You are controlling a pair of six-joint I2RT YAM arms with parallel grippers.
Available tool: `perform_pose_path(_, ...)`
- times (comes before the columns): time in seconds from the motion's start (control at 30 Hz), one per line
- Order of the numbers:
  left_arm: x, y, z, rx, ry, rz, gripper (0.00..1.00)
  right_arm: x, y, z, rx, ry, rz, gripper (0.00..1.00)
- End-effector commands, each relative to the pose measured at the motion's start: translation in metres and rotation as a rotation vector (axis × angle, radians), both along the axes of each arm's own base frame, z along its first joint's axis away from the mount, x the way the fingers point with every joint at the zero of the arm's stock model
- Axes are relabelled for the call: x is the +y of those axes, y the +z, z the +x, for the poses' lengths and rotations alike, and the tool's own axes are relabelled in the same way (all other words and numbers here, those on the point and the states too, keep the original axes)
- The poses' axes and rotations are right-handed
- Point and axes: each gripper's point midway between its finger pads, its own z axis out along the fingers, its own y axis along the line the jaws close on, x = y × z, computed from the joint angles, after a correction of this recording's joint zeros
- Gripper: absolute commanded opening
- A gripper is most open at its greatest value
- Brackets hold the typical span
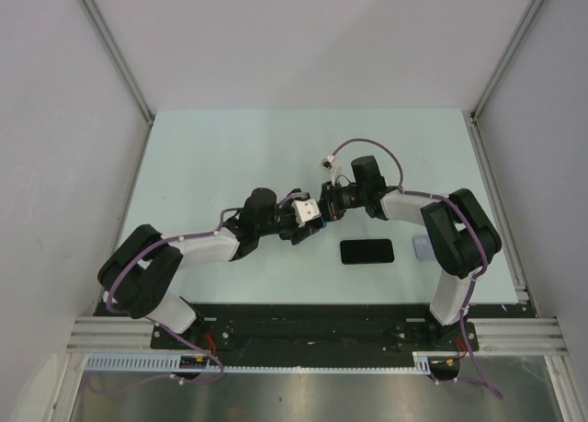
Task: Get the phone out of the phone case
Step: Remove the phone case from the phone.
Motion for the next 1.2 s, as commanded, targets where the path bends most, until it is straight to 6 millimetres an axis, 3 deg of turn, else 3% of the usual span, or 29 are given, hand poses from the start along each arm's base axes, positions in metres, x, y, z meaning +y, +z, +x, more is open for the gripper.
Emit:
perform_pose_path(0.0, -0.005, 0.034, 0.007, -0.004, 0.003, -0.101, 0.0, -0.004, 0.015, 0.031, -0.089, -0.059, 0.016, 0.0)
perform_pose_path(1.17, -0.003, 0.057, -0.007, -0.028, -0.05, -0.192, 0.0, -0.041, -0.006, 0.069, -0.024, -0.228, -0.026, 0.0)
